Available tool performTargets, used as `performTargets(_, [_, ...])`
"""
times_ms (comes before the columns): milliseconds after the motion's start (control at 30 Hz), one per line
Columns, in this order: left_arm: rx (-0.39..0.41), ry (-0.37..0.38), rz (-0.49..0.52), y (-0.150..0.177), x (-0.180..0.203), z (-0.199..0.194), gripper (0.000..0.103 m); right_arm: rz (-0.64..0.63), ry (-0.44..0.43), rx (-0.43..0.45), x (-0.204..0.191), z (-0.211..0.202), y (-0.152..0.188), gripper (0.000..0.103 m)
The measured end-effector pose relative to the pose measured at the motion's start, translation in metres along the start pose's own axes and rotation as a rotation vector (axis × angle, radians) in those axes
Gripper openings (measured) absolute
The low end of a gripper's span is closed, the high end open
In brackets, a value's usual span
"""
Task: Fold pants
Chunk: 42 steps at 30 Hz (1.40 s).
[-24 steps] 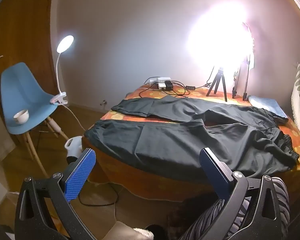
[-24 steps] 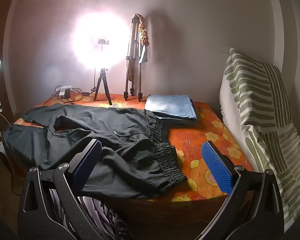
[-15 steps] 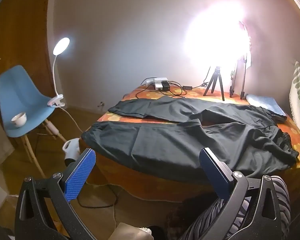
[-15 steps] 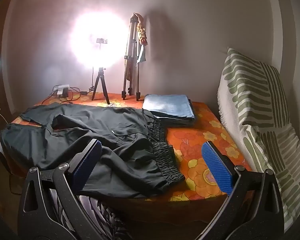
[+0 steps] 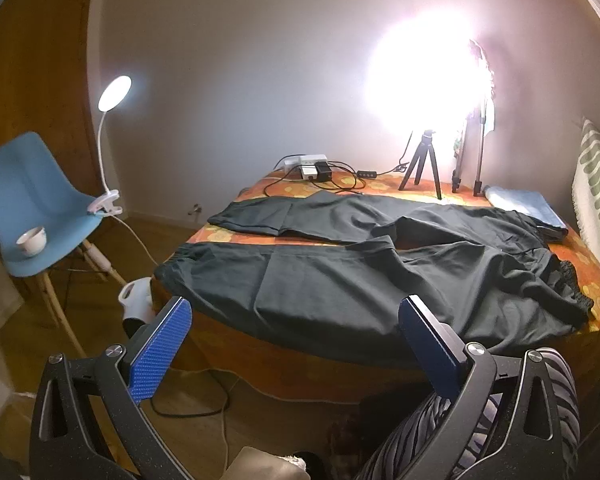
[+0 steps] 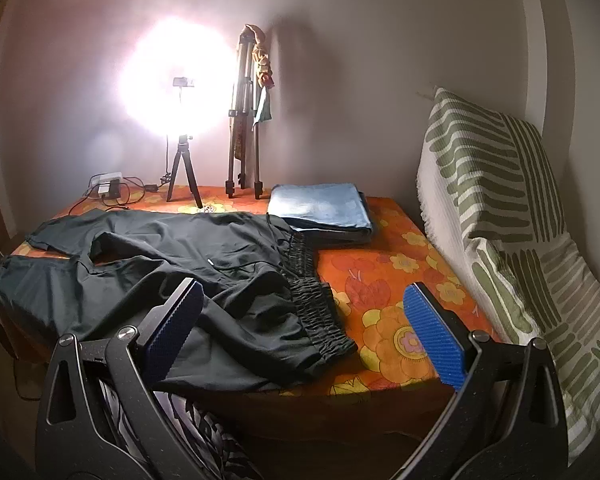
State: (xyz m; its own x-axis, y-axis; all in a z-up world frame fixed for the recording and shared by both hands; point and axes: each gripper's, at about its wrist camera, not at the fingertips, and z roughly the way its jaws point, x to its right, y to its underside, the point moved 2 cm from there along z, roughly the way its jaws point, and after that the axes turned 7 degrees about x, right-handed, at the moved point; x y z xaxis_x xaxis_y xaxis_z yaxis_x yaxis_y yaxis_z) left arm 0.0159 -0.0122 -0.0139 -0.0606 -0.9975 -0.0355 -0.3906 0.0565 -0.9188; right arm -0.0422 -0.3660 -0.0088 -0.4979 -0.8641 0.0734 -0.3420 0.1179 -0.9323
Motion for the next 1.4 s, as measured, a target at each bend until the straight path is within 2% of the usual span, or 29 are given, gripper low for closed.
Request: performTargets(1400, [0.0, -0.004, -0.005, 0.0, -0.005, 0.0, 0.103, -0.014, -0.01, 0.005, -0.011, -0.004, -0.002, 0.102])
